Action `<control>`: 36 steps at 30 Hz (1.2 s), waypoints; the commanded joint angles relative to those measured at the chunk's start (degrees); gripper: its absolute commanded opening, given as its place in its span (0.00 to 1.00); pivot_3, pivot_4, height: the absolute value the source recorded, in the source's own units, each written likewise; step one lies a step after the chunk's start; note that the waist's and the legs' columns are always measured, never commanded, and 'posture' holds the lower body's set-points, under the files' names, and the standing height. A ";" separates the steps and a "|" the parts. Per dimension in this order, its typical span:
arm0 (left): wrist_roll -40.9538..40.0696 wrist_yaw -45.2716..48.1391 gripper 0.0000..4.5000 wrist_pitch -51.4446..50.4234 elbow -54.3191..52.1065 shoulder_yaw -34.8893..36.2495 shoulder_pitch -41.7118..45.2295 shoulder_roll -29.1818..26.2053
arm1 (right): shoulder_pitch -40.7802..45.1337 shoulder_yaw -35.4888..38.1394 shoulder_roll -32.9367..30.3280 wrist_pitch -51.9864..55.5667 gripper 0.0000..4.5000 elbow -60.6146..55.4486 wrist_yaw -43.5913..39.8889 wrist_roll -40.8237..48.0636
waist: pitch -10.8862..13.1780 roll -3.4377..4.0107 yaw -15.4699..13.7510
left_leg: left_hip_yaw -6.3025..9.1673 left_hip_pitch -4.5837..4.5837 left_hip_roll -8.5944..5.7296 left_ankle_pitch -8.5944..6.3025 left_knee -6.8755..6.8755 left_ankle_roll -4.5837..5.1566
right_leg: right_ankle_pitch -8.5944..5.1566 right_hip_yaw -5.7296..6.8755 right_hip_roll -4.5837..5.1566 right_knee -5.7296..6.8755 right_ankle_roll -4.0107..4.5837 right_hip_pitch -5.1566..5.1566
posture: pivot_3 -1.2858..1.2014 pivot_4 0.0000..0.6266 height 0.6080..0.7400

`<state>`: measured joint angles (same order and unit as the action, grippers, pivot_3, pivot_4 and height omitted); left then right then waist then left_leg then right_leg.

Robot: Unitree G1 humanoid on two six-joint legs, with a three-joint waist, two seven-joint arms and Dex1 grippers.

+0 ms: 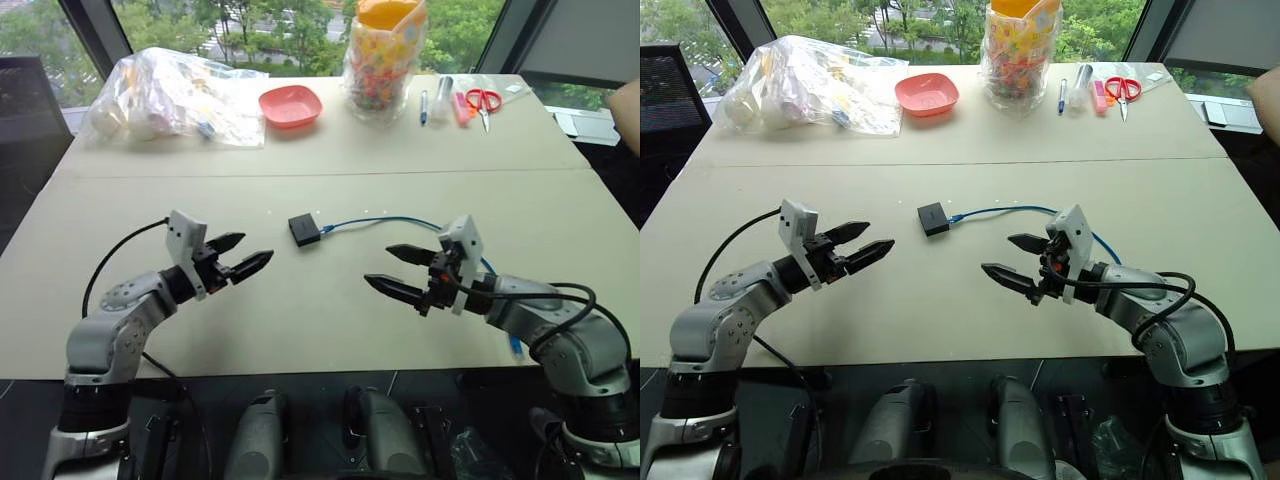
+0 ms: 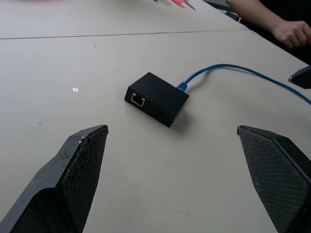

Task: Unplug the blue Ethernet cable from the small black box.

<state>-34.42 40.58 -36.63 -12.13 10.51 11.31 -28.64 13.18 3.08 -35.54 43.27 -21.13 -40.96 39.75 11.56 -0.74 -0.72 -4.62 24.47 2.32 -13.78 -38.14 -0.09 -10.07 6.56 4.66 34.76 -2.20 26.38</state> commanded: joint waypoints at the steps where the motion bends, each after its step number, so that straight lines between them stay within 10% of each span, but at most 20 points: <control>1: 0.09 -1.24 0.99 1.88 -1.77 1.95 -0.40 -0.32 | 1.25 -0.59 0.72 -1.89 1.00 0.32 -1.17 -0.82 | 0.00 0.00 -0.01 | 0.00 0.00 0.00 0.00 0.00 0.00 | 0.00 0.00 0.00 0.00 0.00 0.00 | 0.52 0.24 1.00; 25: 1.96 3.12 0.99 3.87 5.14 0.30 5.75 -5.07 | 8.19 -4.52 3.07 -5.78 1.00 7.70 -4.16 -6.11 | 0.00 0.00 -0.02 | -0.03 0.01 -0.01 0.00 0.00 0.01 | 0.02 0.01 0.00 0.01 0.01 0.01 | 0.52 0.24 1.00; 36: -2.88 16.50 0.99 -3.32 6.58 2.09 7.36 -17.00 | 41.91 -18.40 15.89 -34.96 1.00 67.38 -18.47 -28.49 | 0.05 -0.05 1.67 | -0.11 0.00 -0.05 0.03 0.06 0.02 | 0.14 0.00 -0.15 0.29 -0.09 0.19 | 0.52 0.24 1.00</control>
<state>-35.75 57.06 -39.17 -2.87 10.57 19.46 -44.84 51.63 -14.57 -20.85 14.44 38.27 -57.92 14.64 11.61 -0.79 0.95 -4.73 24.46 2.27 -13.75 -38.06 -0.07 -9.93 6.56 4.53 35.09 -2.30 26.57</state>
